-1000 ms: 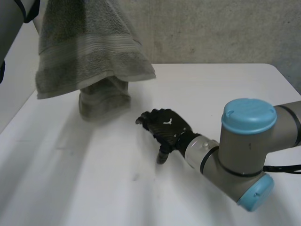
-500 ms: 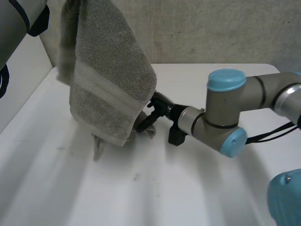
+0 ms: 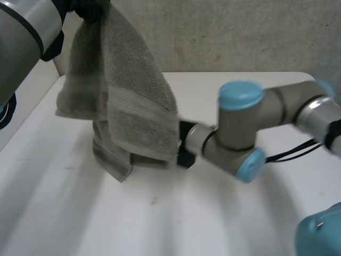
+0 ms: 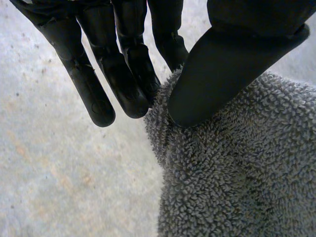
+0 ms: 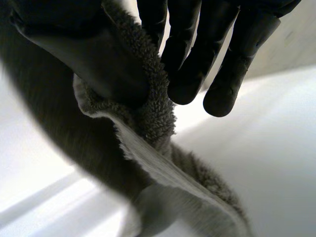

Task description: Fold the towel.

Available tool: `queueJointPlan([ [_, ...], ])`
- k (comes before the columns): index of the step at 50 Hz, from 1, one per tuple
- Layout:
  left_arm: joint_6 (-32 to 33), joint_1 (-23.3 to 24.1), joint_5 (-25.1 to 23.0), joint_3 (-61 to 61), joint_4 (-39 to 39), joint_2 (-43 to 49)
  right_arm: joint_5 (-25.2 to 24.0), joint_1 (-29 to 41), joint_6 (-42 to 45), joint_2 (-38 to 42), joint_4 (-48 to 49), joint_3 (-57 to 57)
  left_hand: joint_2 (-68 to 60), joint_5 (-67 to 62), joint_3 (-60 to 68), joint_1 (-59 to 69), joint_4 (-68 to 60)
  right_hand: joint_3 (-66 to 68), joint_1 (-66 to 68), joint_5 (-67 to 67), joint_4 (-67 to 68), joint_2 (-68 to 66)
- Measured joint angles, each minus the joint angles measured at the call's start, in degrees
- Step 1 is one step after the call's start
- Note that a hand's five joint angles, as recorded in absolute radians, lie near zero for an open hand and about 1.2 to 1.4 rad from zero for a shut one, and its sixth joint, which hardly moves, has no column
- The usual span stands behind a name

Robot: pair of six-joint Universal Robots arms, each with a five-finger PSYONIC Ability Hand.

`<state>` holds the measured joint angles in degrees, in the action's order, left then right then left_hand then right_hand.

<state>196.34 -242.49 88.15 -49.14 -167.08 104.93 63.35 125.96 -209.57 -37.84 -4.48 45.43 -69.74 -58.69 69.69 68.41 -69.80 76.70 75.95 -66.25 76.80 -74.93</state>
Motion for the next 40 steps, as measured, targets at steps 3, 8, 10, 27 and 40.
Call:
queueJointPlan([
  [3,-0.03,-1.01,-0.17,-2.12,-0.26,0.01,1.58,-3.63,7.42,-3.4,-1.58,0.48,0.0,0.0,0.0,0.0,-0.01,0.0,0.0,0.0,0.0,0.0],
  [8,-0.22,-2.61,-0.55,-6.84,-1.6,0.21,3.58,-7.93,24.44,-9.24,-6.28,2.23,0.0,0.0,0.0,0.01,-0.03,0.0,0.03,0.0,0.0,0.0],
  [10,-0.35,-3.09,-0.72,-9.16,-2.71,0.42,4.4,-9.05,31.54,-11.59,-8.36,3.52,0.0,0.0,0.0,0.01,-0.03,0.0,0.06,0.0,0.0,0.0],
  [27,1.44,-4.74,-6.36,-24.63,-26.08,13.79,12.13,-9.13,58.68,-33.42,-0.67,29.64,-0.02,-0.02,0.04,0.03,-0.08,0.0,0.15,-0.01,0.0,0.0],
  [40,10.29,-6.49,-7.33,-17.29,-36.04,28.98,19.1,-3.56,69.7,-32.38,2.86,36.5,15.43,13.96,-15.25,-13.49,15.5,0.0,0.18,-0.01,0.0,0.0],
])
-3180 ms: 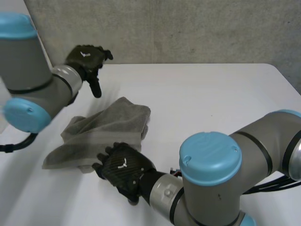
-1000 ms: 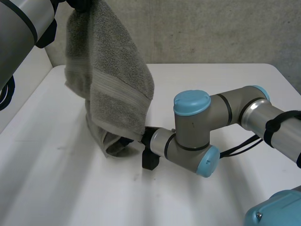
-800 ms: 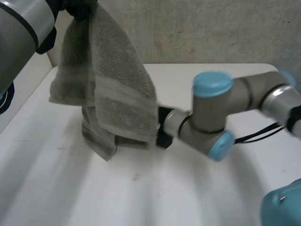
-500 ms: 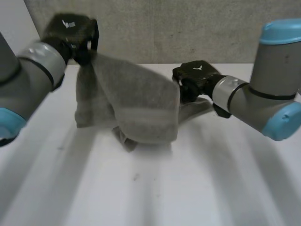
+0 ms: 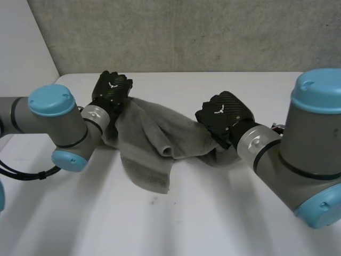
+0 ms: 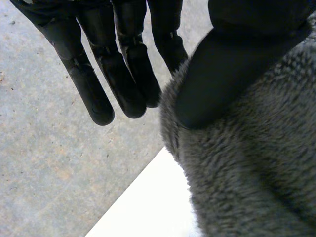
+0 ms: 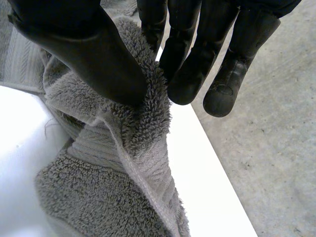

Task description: Fold the towel.

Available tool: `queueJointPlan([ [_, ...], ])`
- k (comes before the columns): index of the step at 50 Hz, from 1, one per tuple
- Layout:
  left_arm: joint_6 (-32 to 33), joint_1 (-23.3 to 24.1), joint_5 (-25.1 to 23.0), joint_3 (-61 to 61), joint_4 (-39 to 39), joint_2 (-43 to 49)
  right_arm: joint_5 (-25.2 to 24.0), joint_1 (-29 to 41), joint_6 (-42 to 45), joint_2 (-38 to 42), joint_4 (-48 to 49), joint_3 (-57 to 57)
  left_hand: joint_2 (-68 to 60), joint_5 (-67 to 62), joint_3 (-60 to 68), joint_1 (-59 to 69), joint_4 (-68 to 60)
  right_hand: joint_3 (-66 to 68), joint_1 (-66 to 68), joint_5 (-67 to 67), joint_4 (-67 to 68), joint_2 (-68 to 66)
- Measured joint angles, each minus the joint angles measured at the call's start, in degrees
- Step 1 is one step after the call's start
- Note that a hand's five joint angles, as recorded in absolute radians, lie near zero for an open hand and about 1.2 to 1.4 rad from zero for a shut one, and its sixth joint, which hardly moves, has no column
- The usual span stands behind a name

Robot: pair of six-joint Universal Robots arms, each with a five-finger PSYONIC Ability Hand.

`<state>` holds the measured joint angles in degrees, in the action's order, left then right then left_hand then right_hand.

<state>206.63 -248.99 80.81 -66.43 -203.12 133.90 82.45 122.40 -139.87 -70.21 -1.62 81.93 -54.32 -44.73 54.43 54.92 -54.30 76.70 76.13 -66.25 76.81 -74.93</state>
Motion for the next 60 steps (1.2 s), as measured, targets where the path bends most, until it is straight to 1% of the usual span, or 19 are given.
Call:
queueJointPlan([
  [1,0.57,-0.04,0.1,0.44,-0.16,0.63,0.33,0.29,0.11,0.68,0.65,-0.08,9.01,8.12,-8.94,-9.35,8.91,0.0,0.0,0.0,0.0,0.0],
  [2,0.81,-0.05,0.15,0.61,-0.21,0.89,0.42,0.37,0.14,0.93,0.9,-0.13,16.13,15.37,-14.5,-16.19,14.58,0.0,0.0,0.0,0.0,0.0],
  [3,1.25,-0.07,0.3,0.84,-0.2,1.21,0.64,0.52,0.19,1.59,1.6,-0.33,25.98,26.69,-25.6,-27.0,25.72,0.0,0.01,0.0,0.0,0.0],
  [4,1.44,-0.07,0.39,0.93,-0.17,1.23,0.73,0.58,0.21,2.0,1.99,-0.47,31.1,31.36,-31.1,-32.31,31.11,0.0,0.01,0.0,0.0,0.0],
  [5,1.6,-0.05,0.63,0.8,0.08,0.78,0.81,0.6,0.23,2.51,2.43,-0.67,36.62,36.03,-36.7,-36.98,36.05,0.0,0.01,0.0,0.0,0.0],
  [8,1.46,0.03,1.66,-0.55,1.4,-2.49,0.89,0.52,0.31,3.78,3.39,-1.37,41.89,41.43,-41.89,-42.22,41.8,0.0,0.01,0.0,0.0,0.0],
  [11,0.87,0.32,2.68,-2.61,2.97,-6.5,0.88,0.39,0.35,4.49,3.74,-1.94,43.49,42.47,-43.53,-43.67,43.4,0.0,0.01,0.0,0.0,0.0],
  [14,-0.81,1.15,3.74,-6.17,4.86,-12.83,0.85,-0.12,0.38,5.2,3.86,-2.72,43.86,42.86,-43.92,-44.07,43.83,0.0,0.01,0.0,0.0,0.0],
  [19,-5.63,3.69,5.45,-13.16,7.1,-23.3,0.85,-1.62,0.39,5.93,3.85,-3.95,43.16,42.93,-43.26,-43.71,43.13,0.0,0.01,0.0,0.0,0.0],
  [22,-9.43,6.31,7.92,-18.26,8.09,-29.18,0.96,-2.98,0.35,6.46,3.77,-4.99,39.0,39.15,-39.14,-39.62,39.03,0.0,0.02,0.0,0.0,0.0],
  [25,-11.75,8.5,10.29,-21.62,9.02,-32.24,1.13,-3.9,0.33,6.78,3.71,-5.68,35.76,36.06,-35.88,-36.43,35.78,0.0,0.02,-0.07,0.0,0.0],
  [28,-14.21,12.35,13.8,-25.56,11.08,-34.36,1.57,-5.28,0.32,7.05,3.62,-6.57,32.39,32.67,-32.48,-32.94,32.42,0.0,0.02,-0.01,0.0,0.0],
  [31,-15.59,15.41,16.15,-27.73,12.81,-34.45,1.89,-6.23,0.3,6.97,3.5,-7.08,31.29,31.6,-31.38,-31.93,31.32,0.0,0.02,0.0,0.0,0.0],
  [35,-17.82,19.47,19.26,-29.76,14.63,-32.06,2.15,-7.28,0.23,6.22,3.2,-7.47,30.96,31.25,-31.13,-31.7,31.07,0.0,0.02,-0.01,0.0,0.0],
  [42,-22.6,21.93,22.87,-28.42,12.71,-24.73,2.16,-7.58,-0.07,2.48,2.65,-6.89,31.07,31.55,-31.23,-31.76,31.13,0.0,0.02,-0.01,0.0,0.0],
  [48,-25.36,22.74,23.48,-24.83,8.91,-18.58,2.06,-7.42,-0.26,-0.52,2.02,-6.03,31.07,31.55,-31.23,-31.77,31.14,0.0,0.02,-0.01,0.0,0.0],
  [60,-30.63,24.85,22.96,-18.83,5.08,-10.1,1.97,-6.88,-0.42,-2.23,1.5,-4.65,31.08,31.74,-31.24,-31.88,31.19,0.0,0.03,-0.01,0.0,0.0],
])
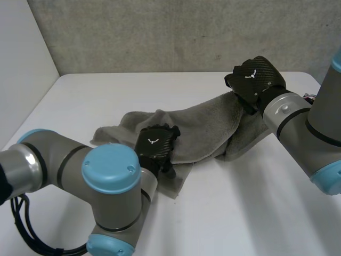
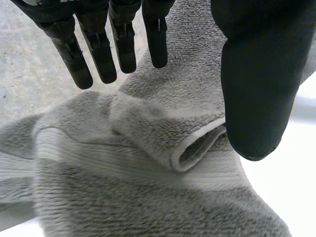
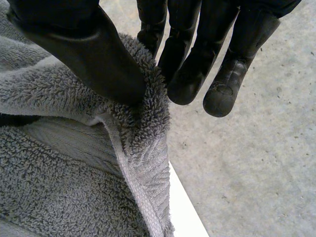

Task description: Fold the towel.

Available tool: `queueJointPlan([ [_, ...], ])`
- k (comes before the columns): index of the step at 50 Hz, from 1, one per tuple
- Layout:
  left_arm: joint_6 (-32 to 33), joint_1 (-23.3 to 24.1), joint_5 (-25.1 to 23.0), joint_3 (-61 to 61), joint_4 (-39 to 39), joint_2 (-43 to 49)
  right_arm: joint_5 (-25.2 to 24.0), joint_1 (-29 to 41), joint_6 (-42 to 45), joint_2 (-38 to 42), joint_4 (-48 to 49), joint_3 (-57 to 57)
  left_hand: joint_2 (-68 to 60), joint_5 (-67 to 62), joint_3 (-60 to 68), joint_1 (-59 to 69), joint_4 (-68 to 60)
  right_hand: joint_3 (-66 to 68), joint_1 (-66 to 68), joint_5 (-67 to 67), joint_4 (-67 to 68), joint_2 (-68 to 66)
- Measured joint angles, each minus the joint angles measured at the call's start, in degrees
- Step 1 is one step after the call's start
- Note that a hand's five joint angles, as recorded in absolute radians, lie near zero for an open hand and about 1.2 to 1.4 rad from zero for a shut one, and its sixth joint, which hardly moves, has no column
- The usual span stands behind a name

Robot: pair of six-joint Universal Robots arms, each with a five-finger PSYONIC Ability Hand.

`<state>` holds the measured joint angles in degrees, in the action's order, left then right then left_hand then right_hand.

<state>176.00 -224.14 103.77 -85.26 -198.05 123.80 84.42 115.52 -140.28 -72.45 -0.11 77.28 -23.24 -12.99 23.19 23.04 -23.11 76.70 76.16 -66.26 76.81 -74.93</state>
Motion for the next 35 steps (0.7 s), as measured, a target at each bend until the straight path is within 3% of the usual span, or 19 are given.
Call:
queueJointPlan([
  [19,-1.84,1.14,0.16,8.96,-4.46,10.71,0.0,0.43,-0.05,-3.12,0.03,1.93,-3.81,-4.09,3.89,4.15,-3.96,0.0,0.01,0.0,0.47,0.0],
  [22,-1.78,1.04,0.27,10.33,-4.38,11.88,-0.07,0.34,-0.04,-3.34,0.03,1.94,-9.2,-9.08,8.88,9.38,-8.98,0.0,0.01,0.0,0.47,0.0],
  [29,-1.78,0.36,0.41,12.08,-4.26,11.86,-0.17,-0.18,0.0,-3.44,0.03,1.84,-39.67,-39.25,39.63,39.61,-39.32,0.0,0.01,0.0,0.47,0.0],
  [35,-1.84,-1.79,0.59,10.84,-4.13,7.76,-0.22,-0.46,0.01,-3.6,0.02,1.52,-45.8,-45.42,45.7,44.84,-45.88,0.0,0.02,0.0,0.47,0.0],
])
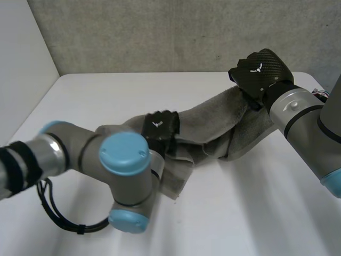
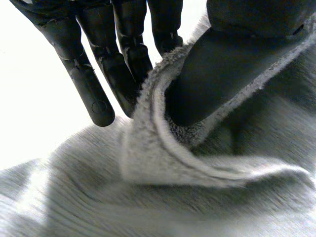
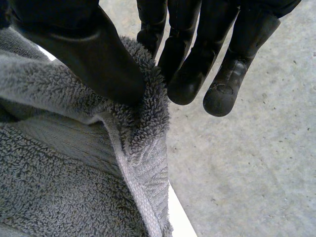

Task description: Fold the towel.

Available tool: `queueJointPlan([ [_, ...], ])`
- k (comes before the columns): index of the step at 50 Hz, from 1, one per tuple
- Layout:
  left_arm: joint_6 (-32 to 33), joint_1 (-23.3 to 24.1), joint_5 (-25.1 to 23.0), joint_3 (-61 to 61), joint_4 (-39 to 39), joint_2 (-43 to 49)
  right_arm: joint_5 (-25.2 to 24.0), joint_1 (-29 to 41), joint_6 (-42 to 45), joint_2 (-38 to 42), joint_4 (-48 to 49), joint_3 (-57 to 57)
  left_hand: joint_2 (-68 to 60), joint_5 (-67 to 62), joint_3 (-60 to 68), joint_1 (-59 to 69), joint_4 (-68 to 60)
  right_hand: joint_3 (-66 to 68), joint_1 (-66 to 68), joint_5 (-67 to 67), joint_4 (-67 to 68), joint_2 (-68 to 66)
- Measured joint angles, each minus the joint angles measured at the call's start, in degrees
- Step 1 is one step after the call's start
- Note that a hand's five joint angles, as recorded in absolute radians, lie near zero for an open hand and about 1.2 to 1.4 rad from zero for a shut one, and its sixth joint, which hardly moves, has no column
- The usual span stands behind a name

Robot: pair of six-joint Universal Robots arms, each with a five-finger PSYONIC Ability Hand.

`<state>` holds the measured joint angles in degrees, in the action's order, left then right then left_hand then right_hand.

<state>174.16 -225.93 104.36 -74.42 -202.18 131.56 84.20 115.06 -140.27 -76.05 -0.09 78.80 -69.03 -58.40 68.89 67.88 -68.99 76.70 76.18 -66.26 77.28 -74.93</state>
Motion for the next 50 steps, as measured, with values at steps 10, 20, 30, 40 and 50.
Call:
queueJointPlan([
  [10,2.69,-7.02,-0.23,-5.25,1.08,-10.81,-0.13,-0.01,0.1,-3.42,-0.87,-0.66,-0.71,-0.68,0.76,0.6,-0.73,0.0,0.0,0.0,0.0,-0.57],
  [20,17.4,-14.34,-2.38,-8.43,7.43,-26.54,-1.93,0.16,0.44,-10.48,-12.41,-7.75,-0.75,-0.83,0.78,1.36,-0.75,0.0,0.0,-0.01,0.0,-1.4],
  [30,25.81,-16.02,-13.71,-0.03,29.39,-39.4,-7.34,-0.08,0.58,-9.47,-35.59,-25.39,-0.77,-1.03,0.81,1.44,-0.76,0.0,0.0,-0.98,0.0,-1.4],
  [40,30.51,-18.71,-15.95,3.48,38.96,-33.86,-8.47,0.25,1.06,1.77,-42.51,-33.04,-0.77,-1.03,0.81,1.48,-0.77,0.0,0.0,-0.99,0.0,-1.4],
  [50,34.61,-20.13,-15.6,10.4,35.23,-14.84,-5.39,0.69,5.34,20.45,-40.93,-39.44,-0.77,-1.03,0.83,1.5,-0.78,0.0,0.0,-0.99,0.0,-1.4],
])
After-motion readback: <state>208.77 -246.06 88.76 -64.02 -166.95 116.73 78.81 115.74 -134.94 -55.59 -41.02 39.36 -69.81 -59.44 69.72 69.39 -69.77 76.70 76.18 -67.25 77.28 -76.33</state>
